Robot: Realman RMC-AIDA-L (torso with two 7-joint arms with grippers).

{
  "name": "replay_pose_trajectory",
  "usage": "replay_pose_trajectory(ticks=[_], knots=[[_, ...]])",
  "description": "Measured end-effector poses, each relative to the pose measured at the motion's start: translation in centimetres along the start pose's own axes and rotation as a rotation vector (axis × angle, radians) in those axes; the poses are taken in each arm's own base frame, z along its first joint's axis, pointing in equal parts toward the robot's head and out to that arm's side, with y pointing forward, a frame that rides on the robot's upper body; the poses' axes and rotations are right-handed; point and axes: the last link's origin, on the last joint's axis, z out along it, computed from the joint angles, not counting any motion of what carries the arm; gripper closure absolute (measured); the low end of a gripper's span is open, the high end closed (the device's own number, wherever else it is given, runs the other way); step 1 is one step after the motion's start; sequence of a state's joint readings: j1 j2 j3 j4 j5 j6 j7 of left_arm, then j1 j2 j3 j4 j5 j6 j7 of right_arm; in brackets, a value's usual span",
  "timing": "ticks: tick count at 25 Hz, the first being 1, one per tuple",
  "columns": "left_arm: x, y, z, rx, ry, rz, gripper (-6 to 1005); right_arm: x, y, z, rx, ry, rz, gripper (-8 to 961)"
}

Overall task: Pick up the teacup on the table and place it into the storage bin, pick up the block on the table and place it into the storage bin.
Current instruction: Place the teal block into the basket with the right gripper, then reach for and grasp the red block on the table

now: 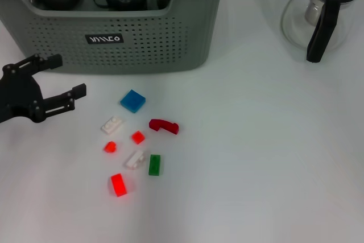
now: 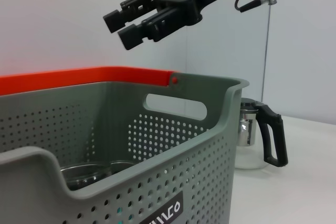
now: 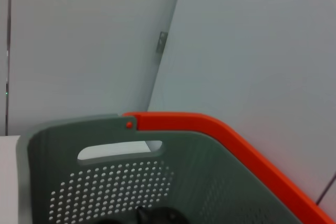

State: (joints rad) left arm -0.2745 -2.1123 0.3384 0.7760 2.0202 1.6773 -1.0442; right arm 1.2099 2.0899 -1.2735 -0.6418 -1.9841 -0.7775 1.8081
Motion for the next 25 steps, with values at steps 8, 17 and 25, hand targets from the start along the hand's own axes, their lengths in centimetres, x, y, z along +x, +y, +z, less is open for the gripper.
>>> replay_pose_trajectory(ticks=[8, 17, 25], knots=[[0.5, 0.3, 0.5, -0.041, 0.009, 0.005, 175, 0.2, 1.9, -6.3, -0.205, -0.104, -0.012, 157], [1.1, 1.1, 0.2, -0.187, -0.023, 0.030, 174, 6.1, 5.7, -13.9, -0.469, -0.116, 0.118, 12], [1.8, 1.1, 1.1, -0.284, -0.071, 0.027, 174, 11.5, 7.2, -13.4, -0.536, 0.101, 0.243, 36]])
